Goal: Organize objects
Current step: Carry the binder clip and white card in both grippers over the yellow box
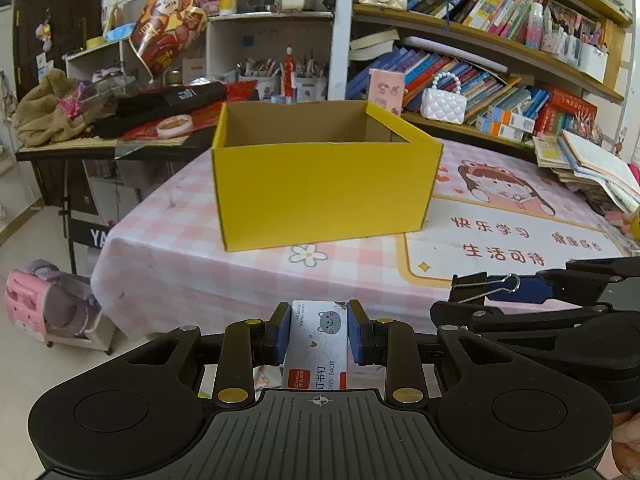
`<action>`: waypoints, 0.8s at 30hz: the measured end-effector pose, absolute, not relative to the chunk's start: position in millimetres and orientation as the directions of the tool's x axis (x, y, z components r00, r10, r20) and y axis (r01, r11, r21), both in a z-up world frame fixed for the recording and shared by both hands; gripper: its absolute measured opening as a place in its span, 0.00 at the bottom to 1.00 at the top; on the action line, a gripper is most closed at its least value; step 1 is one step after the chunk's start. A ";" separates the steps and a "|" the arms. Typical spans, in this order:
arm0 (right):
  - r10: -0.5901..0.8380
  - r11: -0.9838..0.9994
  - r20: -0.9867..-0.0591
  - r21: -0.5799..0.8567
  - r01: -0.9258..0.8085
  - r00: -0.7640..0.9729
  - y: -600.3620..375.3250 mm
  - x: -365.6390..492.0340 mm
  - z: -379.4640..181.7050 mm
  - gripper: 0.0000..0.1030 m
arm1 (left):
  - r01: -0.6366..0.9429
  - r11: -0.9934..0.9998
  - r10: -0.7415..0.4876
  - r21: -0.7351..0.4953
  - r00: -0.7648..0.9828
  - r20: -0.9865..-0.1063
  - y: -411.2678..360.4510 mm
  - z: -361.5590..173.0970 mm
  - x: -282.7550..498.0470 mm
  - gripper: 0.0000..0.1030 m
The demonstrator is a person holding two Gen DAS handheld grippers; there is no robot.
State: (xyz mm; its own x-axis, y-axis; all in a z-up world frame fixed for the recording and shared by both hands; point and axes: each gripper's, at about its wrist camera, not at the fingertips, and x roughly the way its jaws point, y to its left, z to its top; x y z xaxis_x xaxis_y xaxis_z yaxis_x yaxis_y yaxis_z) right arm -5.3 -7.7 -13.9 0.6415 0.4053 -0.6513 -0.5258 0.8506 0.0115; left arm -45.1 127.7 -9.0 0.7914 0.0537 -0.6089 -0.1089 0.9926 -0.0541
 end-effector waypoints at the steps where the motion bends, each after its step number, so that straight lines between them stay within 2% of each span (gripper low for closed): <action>1: 0.406 0.850 -0.651 0.010 -0.527 0.641 -6.0 -5.8 -13.1 0.43 | -0.113 0.992 0.055 -0.057 0.794 -0.606 129.5 -8.2 -45.8 0.27; 8: 0.405 0.854 -0.614 -0.011 -0.520 0.678 1.6 10.1 3.6 0.43 | -0.126 0.989 0.064 -0.078 0.837 -0.544 143.9 6.7 -37.3 0.27; 18: 0.432 0.855 -0.476 -0.053 -0.516 0.766 14.7 87.8 44.8 0.43 | -0.174 0.981 0.126 -0.088 0.910 -0.396 156.3 52.5 25.1 0.27; 24: 0.442 0.840 -0.500 -0.061 -0.540 0.744 30.7 141.4 45.0 0.43 | -0.211 0.972 0.157 -0.102 0.910 -0.383 159.3 57.9 74.6 0.27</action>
State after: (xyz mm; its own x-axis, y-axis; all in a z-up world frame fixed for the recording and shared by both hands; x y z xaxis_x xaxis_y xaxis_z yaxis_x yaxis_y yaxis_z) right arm 141.4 30.7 45.0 0.7443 0.4423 -0.5004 -0.5397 0.8397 -0.0606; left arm 74.6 159.3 57.9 0.9101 0.1573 -0.3833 -0.2109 0.9722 -0.1018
